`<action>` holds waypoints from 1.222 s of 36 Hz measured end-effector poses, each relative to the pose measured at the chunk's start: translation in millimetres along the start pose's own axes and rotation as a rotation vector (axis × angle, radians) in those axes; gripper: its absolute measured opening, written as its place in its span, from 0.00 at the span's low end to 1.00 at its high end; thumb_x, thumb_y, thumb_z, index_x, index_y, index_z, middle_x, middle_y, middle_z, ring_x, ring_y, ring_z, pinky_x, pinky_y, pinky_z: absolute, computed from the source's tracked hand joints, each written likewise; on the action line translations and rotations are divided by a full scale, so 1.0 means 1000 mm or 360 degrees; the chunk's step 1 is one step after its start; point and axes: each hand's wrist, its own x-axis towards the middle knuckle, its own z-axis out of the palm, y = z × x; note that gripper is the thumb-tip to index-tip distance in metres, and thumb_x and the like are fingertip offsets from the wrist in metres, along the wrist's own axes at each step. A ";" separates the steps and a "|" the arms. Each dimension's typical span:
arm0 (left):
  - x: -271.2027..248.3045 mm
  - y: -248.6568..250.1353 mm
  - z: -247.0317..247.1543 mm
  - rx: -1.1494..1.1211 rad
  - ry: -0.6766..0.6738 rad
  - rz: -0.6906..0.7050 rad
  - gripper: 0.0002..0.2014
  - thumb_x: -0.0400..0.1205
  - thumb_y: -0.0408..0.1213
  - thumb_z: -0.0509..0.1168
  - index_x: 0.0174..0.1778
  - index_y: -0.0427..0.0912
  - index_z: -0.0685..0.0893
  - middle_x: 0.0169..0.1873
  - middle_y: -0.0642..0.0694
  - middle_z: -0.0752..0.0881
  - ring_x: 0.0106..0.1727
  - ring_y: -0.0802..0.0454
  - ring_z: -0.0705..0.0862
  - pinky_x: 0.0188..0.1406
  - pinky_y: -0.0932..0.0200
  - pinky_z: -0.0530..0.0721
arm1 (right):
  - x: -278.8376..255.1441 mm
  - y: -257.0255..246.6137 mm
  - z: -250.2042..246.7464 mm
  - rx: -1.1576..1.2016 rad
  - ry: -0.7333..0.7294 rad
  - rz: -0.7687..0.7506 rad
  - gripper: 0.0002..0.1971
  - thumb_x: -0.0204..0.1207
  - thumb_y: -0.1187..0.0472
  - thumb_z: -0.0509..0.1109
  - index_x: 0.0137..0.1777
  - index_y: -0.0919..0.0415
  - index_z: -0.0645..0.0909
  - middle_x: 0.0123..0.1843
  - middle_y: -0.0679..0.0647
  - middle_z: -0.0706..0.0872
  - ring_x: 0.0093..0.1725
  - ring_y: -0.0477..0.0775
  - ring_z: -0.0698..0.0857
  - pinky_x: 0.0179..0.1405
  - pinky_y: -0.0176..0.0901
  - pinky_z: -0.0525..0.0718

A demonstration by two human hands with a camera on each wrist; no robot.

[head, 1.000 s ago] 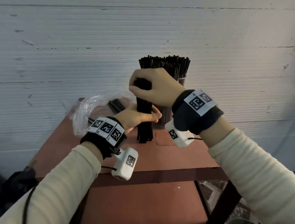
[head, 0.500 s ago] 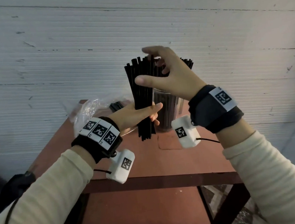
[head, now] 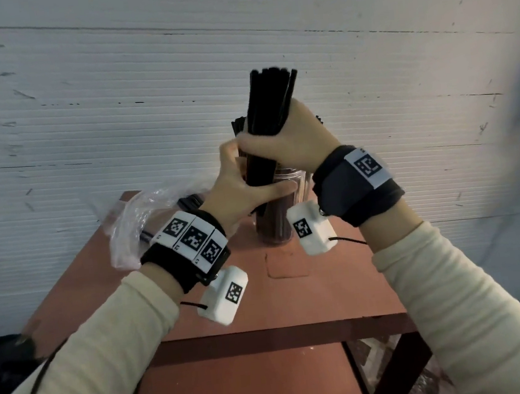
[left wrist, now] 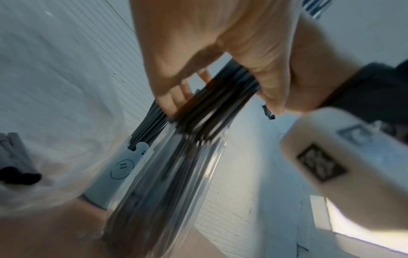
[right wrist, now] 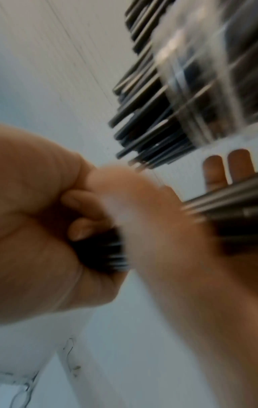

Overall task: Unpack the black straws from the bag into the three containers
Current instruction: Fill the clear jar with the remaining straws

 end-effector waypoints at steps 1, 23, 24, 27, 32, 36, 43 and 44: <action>0.006 -0.004 0.002 0.0057 0.0059 0.0007 0.49 0.65 0.31 0.83 0.74 0.44 0.58 0.60 0.47 0.77 0.54 0.71 0.83 0.48 0.69 0.84 | 0.004 -0.003 -0.005 0.0018 0.0049 -0.0013 0.17 0.70 0.61 0.75 0.39 0.79 0.78 0.37 0.72 0.83 0.36 0.66 0.83 0.34 0.54 0.82; 0.056 -0.043 -0.006 0.0385 -0.0233 -0.0189 0.46 0.66 0.34 0.83 0.78 0.45 0.66 0.56 0.62 0.81 0.58 0.66 0.81 0.60 0.67 0.75 | 0.057 0.010 -0.058 -0.0097 0.0378 -0.0021 0.15 0.69 0.61 0.70 0.30 0.64 0.66 0.26 0.51 0.67 0.26 0.47 0.68 0.25 0.38 0.67; 0.056 -0.045 -0.006 0.0387 -0.0229 -0.0185 0.46 0.66 0.34 0.83 0.78 0.46 0.67 0.56 0.62 0.82 0.59 0.66 0.81 0.61 0.66 0.75 | 0.058 0.011 -0.056 -0.0104 0.0350 -0.0010 0.16 0.69 0.61 0.70 0.30 0.62 0.65 0.26 0.50 0.66 0.26 0.47 0.67 0.25 0.37 0.67; 0.057 -0.047 -0.007 0.0396 -0.0225 -0.0176 0.45 0.66 0.35 0.83 0.78 0.46 0.67 0.56 0.62 0.82 0.60 0.66 0.80 0.64 0.63 0.76 | 0.060 0.017 -0.048 -0.0114 0.0235 0.0067 0.15 0.70 0.60 0.72 0.30 0.62 0.68 0.26 0.49 0.69 0.24 0.45 0.70 0.24 0.36 0.69; 0.058 -0.048 -0.008 0.0379 -0.0235 -0.0152 0.44 0.68 0.34 0.82 0.77 0.48 0.66 0.54 0.65 0.80 0.53 0.75 0.79 0.47 0.80 0.76 | 0.060 0.036 -0.033 -0.0154 0.0133 0.0194 0.22 0.70 0.60 0.73 0.24 0.55 0.62 0.22 0.44 0.67 0.19 0.40 0.68 0.21 0.33 0.68; 0.058 -0.049 -0.010 0.0374 -0.0244 -0.0141 0.45 0.69 0.34 0.81 0.79 0.47 0.65 0.55 0.66 0.80 0.53 0.77 0.79 0.47 0.81 0.75 | 0.056 0.043 -0.027 -0.0174 0.0113 0.0242 0.21 0.70 0.58 0.73 0.25 0.55 0.62 0.23 0.46 0.69 0.23 0.45 0.71 0.25 0.37 0.71; 0.056 -0.048 -0.009 0.0378 -0.0226 -0.0147 0.47 0.68 0.36 0.82 0.80 0.47 0.63 0.55 0.67 0.78 0.54 0.75 0.77 0.51 0.77 0.73 | 0.042 0.054 -0.016 -0.0448 0.0050 0.0415 0.24 0.66 0.33 0.72 0.47 0.53 0.76 0.54 0.53 0.76 0.65 0.58 0.73 0.64 0.58 0.78; 0.056 -0.048 -0.009 0.0381 -0.0225 -0.0145 0.47 0.68 0.36 0.82 0.80 0.48 0.63 0.55 0.67 0.78 0.55 0.75 0.77 0.51 0.77 0.73 | 0.039 0.055 -0.015 -0.0500 0.0053 0.0372 0.22 0.68 0.33 0.72 0.47 0.51 0.75 0.56 0.52 0.74 0.67 0.58 0.70 0.67 0.59 0.76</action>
